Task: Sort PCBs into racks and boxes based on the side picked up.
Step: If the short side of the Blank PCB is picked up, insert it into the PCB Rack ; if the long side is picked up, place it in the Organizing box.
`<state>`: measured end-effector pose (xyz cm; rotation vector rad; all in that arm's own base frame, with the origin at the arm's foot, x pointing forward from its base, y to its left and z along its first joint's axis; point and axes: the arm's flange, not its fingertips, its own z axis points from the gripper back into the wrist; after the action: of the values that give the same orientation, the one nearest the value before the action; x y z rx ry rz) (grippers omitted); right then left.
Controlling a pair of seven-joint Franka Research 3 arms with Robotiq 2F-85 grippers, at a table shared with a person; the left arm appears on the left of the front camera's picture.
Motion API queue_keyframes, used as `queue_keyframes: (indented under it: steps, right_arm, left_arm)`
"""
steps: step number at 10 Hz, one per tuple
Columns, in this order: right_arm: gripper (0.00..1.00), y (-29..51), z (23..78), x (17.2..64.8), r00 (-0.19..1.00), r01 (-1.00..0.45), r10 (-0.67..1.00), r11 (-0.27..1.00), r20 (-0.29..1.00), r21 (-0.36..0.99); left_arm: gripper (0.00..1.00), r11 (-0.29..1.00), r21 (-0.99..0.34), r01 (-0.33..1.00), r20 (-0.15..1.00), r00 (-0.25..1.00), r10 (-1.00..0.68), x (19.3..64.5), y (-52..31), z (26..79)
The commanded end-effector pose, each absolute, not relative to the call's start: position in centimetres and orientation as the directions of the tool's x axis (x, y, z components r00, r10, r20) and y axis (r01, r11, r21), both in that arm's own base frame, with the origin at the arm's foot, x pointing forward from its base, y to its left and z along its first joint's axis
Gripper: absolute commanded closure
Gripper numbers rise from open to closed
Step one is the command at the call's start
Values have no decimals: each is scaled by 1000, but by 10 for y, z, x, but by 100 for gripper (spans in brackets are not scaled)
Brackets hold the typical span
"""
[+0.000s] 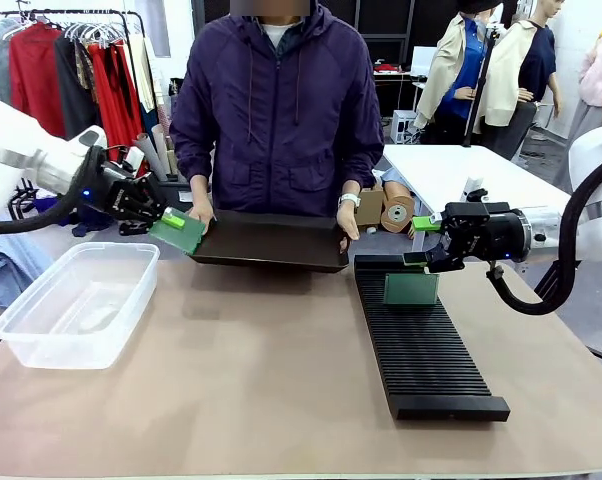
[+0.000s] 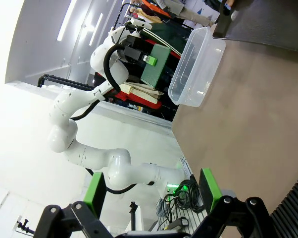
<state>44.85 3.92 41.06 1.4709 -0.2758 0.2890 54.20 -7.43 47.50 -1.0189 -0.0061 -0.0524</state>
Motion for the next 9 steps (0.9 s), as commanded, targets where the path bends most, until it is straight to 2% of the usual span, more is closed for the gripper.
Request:
queue_keyframes:
  steps: [1, 5, 9]
  right_arm:
    - [0, 41, 412, 448, 928, -372, 28, 79, 371, 925]
    - [0, 41, 412, 448, 928, -372, 28, 79, 371, 925]
    - [0, 41, 412, 448, 928, -372, 28, 79, 371, 925]
  left_arm:
    - [100, 640, -767, 34, -9, 998, -65, 536, -69, 489]
    - [100, 817, -575, 42, -28, 997, -71, 532, -46, 496]
    - [100, 866, -499, 17, -10, 1000, -26, 529, -3, 495]
